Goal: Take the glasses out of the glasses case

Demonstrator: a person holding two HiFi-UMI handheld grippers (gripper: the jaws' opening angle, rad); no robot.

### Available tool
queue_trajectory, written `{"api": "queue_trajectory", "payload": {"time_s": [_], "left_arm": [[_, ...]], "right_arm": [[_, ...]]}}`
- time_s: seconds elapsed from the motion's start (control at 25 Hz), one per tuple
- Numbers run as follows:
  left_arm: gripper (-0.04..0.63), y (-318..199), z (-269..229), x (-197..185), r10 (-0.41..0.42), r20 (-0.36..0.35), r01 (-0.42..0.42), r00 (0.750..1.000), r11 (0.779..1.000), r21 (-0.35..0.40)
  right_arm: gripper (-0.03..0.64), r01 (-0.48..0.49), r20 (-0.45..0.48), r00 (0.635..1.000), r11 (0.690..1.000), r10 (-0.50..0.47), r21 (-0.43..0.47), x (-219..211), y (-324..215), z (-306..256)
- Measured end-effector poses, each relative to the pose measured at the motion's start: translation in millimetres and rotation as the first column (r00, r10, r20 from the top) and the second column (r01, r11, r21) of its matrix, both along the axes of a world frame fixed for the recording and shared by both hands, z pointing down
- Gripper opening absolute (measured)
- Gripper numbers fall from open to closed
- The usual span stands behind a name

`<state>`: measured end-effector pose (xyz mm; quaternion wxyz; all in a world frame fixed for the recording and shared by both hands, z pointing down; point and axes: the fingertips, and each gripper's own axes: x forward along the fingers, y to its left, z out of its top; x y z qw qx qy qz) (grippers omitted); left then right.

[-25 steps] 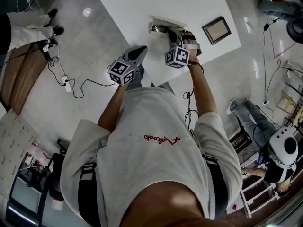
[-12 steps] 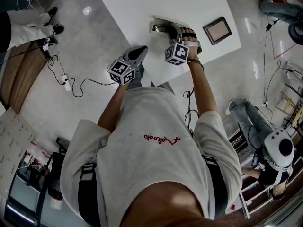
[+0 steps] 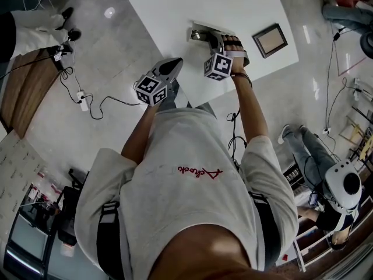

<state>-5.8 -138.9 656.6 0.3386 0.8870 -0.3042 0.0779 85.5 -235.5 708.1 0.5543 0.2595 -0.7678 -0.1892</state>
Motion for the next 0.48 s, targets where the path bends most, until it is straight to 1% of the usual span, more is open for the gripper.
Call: {"api": "queue_trajectory", "payload": {"time_s": [0.2,0.48], "left_arm": [[0.003,-0.9,0.0,-3.1,0.003,0.002,-0.003,1.0,1.0,0.0],[0.003,-2.6,-0.5,-1.4,0.01,0.004,-0.01,1.0,1.0,0.0]], "right_arm": [[0.04,-0.014,0.004,1.0,1.0,0.014,0.005,0.0,-1.1,-1.4],[0.038,-0.021,-0.014,1.0,1.0,0.021,0.013,2.8,-3.2,-1.3]]}}
